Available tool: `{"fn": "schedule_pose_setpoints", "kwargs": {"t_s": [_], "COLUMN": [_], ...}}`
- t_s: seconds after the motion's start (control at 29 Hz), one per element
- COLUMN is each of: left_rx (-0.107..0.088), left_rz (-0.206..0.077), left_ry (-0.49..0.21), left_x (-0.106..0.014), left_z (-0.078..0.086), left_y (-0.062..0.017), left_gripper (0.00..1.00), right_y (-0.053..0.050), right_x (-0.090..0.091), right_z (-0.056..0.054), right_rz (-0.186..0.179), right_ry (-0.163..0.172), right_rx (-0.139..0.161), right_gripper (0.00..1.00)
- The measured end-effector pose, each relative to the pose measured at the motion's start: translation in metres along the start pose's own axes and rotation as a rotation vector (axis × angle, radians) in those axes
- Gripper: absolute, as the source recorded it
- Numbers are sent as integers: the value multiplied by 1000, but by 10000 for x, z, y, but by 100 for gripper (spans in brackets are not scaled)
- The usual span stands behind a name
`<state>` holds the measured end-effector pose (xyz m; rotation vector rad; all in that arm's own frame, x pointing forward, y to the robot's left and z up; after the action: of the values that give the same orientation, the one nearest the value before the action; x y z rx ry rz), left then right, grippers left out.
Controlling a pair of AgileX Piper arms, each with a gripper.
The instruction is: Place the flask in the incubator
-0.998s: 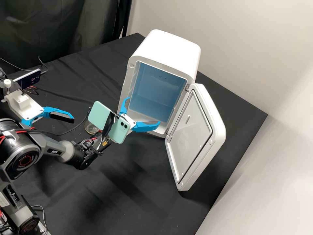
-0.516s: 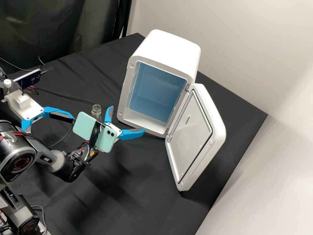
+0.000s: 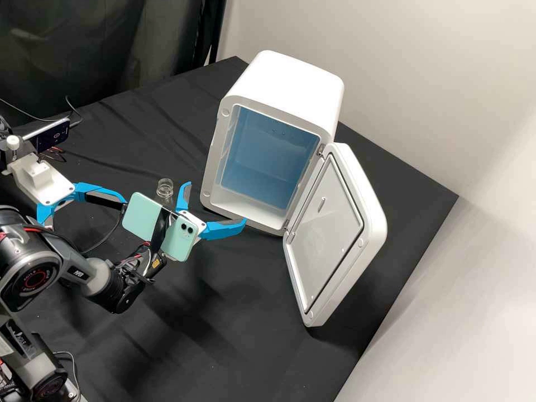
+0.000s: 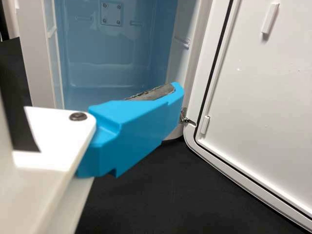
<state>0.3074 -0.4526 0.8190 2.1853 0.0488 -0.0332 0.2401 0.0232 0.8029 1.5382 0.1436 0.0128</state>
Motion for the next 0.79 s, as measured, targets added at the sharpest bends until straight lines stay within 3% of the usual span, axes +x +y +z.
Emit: {"fn": "schedule_pose_setpoints", "kwargs": {"t_s": [0.52, 0.65, 0.79], "left_rx": [1, 1, 15], "left_rz": [-1, 1, -13], "left_ry": [4, 29, 43], "left_x": [2, 2, 12], "left_z": [-14, -95, -180], "left_y": [-3, 5, -27], "left_gripper": [100, 100, 100], "right_y": [0, -3, -6], "right_x": [0, 1, 1], "right_z": [0, -4, -6], "right_rz": [0, -1, -3], "right_ry": [0, 2, 3], "right_rx": [0, 0, 0], "right_gripper": [100, 100, 100]}}
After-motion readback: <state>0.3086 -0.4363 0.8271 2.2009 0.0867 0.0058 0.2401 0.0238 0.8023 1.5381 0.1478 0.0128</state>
